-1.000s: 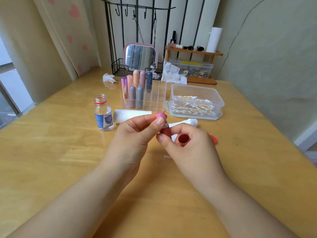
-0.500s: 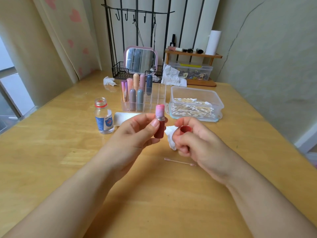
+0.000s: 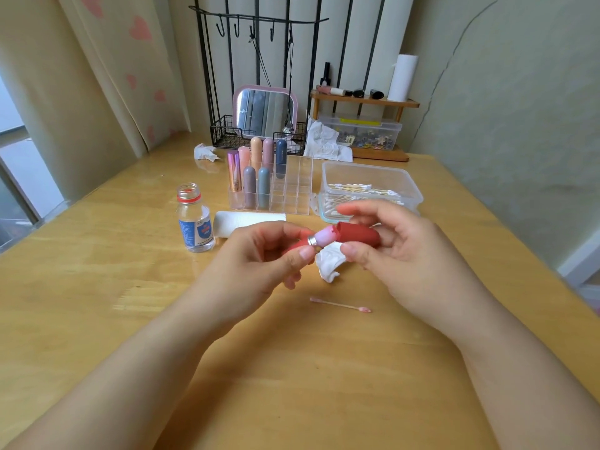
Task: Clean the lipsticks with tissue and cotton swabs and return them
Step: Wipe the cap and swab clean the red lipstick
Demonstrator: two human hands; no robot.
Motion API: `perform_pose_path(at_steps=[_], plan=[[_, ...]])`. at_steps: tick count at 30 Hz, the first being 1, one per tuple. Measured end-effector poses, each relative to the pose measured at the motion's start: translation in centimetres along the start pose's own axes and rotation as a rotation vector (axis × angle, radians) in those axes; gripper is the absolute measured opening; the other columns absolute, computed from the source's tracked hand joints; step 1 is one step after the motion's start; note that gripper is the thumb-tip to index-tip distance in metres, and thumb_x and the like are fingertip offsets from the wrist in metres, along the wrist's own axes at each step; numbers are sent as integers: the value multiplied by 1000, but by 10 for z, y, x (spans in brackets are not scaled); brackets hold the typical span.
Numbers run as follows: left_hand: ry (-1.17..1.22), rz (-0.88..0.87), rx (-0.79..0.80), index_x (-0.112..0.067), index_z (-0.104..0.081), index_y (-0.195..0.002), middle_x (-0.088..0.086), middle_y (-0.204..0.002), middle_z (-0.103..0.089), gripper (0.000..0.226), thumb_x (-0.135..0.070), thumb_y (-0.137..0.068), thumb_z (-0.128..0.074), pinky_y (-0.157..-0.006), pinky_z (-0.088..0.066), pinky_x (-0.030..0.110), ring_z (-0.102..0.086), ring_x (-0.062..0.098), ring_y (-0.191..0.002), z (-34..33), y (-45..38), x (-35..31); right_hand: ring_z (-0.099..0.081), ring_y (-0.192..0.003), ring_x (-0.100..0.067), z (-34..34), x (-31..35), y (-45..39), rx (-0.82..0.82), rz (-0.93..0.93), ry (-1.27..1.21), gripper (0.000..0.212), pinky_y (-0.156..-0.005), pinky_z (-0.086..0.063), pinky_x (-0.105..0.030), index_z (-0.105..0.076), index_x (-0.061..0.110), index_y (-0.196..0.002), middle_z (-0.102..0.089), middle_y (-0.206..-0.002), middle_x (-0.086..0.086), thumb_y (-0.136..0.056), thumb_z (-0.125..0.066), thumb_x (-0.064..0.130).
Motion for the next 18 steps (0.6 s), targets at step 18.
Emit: perform_pose_path(at_steps=[18], plan=[[223,95,-22,4,-62,-85,10,-68,-69,25,-16,-69,-64,-53,-50,21,-58,13,-52,-1,-5,17,-61,-74,-2,-22,-10,1,-3,-21,-143,36,-72,-48,-16,-63,30,-101,-67,-85,4,-88,-58,-3]])
Point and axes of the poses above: each hand's wrist, its own y-axis away from the middle knuckle, its own z-axis out of the back of the hand, x = y × z, the point moved 1 cm from there along -y, towards the middle knuckle
